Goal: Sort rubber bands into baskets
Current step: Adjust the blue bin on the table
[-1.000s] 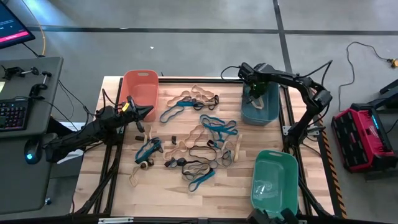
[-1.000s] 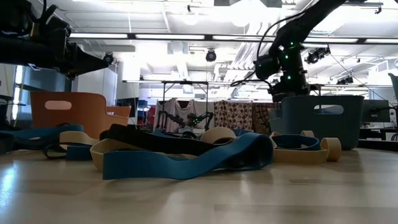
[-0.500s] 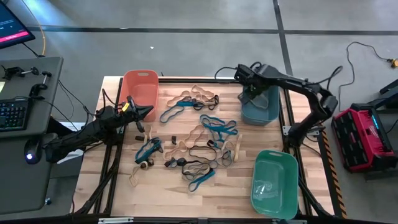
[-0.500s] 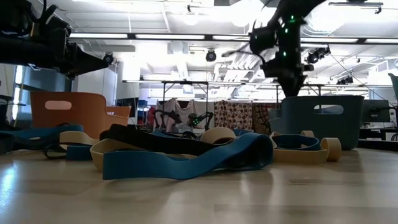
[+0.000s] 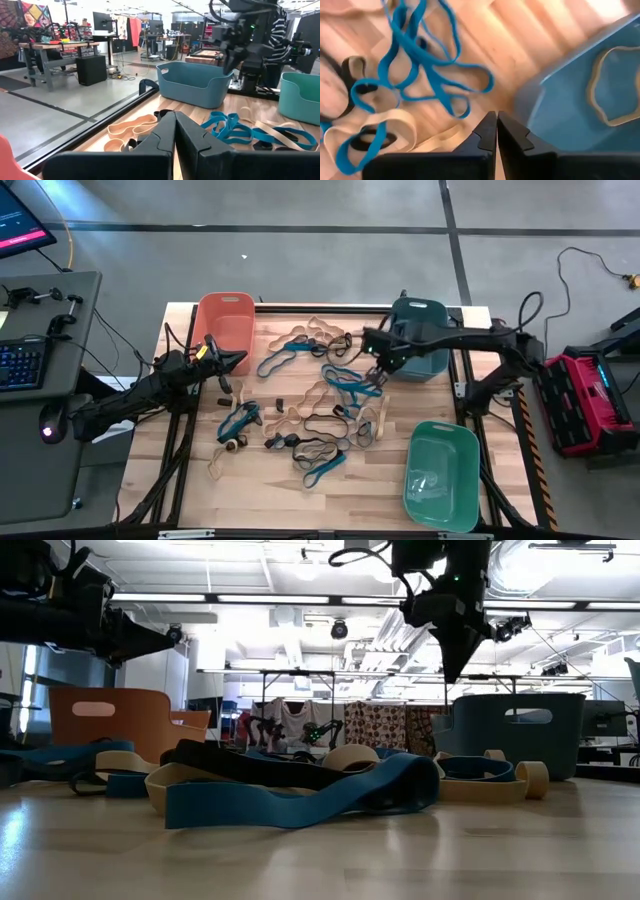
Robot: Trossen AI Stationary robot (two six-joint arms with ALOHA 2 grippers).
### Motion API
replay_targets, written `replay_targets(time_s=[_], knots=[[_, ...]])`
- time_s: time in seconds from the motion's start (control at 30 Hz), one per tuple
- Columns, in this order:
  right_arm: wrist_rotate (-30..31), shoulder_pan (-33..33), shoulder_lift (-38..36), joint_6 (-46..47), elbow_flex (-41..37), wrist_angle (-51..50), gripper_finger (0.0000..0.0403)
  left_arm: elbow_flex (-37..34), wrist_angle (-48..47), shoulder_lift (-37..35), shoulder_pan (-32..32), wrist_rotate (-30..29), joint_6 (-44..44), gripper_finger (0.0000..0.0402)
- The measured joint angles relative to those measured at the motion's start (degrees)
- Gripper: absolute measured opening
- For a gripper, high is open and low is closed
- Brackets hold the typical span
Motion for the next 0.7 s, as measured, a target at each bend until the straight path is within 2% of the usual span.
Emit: replay_targets(time_s=[0.33,0.57,0.7], knots=[[1.8,1.2,2.3,4.3,0.0,-7.4,0.0000,0.0,0.0,0.0,0.0,0.1,-0.1,0.0000],[2.0,0.1,2.3,4.6,-3.7,-7.9,0.0000,0.0,0.0,0.0,0.0,7.1,-1.6,0.0000],[4.1,-0.1,2.3,5.1,-5.8,-8.8,0.0000,0.0,0.0,0.0,0.0,7.3,-2.0,0.0000]])
